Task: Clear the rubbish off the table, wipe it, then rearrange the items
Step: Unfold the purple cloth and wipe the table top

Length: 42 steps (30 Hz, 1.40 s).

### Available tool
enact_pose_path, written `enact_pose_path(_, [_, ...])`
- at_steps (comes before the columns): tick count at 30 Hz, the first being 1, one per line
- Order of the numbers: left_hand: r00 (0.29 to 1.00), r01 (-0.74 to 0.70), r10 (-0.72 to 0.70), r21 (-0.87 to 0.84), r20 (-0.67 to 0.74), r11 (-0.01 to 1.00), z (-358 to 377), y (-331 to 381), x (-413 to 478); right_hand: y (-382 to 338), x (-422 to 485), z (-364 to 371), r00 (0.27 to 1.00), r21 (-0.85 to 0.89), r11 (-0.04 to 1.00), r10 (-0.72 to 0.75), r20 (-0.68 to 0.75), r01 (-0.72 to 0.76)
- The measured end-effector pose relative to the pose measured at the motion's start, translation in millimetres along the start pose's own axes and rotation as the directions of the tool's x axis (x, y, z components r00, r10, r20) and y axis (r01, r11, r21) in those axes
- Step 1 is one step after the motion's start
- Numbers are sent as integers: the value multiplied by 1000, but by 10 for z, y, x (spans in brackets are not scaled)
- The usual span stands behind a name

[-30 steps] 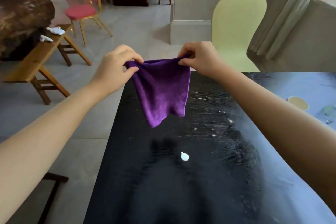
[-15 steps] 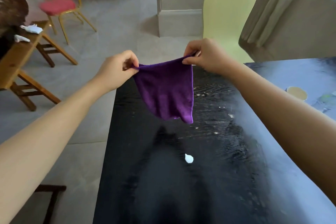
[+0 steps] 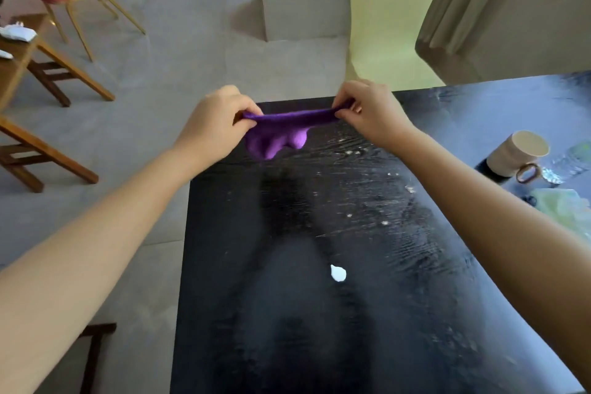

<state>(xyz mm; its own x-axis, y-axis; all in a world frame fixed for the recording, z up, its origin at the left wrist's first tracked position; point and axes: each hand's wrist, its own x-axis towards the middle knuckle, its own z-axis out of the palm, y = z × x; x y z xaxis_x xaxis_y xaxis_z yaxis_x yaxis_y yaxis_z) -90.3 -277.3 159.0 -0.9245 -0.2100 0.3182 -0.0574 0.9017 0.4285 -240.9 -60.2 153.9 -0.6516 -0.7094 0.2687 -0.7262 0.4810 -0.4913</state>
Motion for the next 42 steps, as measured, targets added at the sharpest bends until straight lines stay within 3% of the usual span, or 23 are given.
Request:
enact_pose_path(4, [964,173,-142,-127,223,977,576,14,-790,214,-592,472,953,101,984,114,280,-147])
enact_pose_path(10, [769,532,-349,-233,536,814,1250,-140,-1555,566,-1237,1015,688,118,914,202,696,-388])
enact_pose_path(12, [744,587,-394,-246,540,771,1354,-233,-1539,632,-1221,1123,664,129,889,225,713,-439])
enact_pose_path(17, [745,666,-534,-410,399,623,1586,-547,-1151,754,-853,1459,760,284,758,395,516,-587])
enact_pose_path(22, [673,715,-683,-484,283,504,1923,-873,-653,832,-390,1904,838,122,842,487,247,-525])
enact_pose_path(25, [597,763,-795,-382,108,521,2023,-999,-756,825,-483,2190,907,-242,942,299,297,-232])
enact_pose_path(28, [703,711,-710,41,-23,702,2128,-1107,-1306,786,-765,2524,838,-299,947,63,541,121])
enact_pose_path(30, [760,603,-648,318,50,732,2228,-1131,-1638,809,-797,2665,830,-291,945,38,557,152])
enact_pose_path(31, [772,564,-631,379,72,733,2275,-1146,-1727,817,-771,2701,833,-296,942,32,552,160])
enact_pose_path(37, [796,515,-603,470,46,717,2350,-1212,-1778,775,-811,2822,817,-255,909,-139,560,330])
enact_pose_path(42, [794,502,-604,491,64,712,2345,-1190,-1788,705,-627,2900,870,-244,934,-120,478,262])
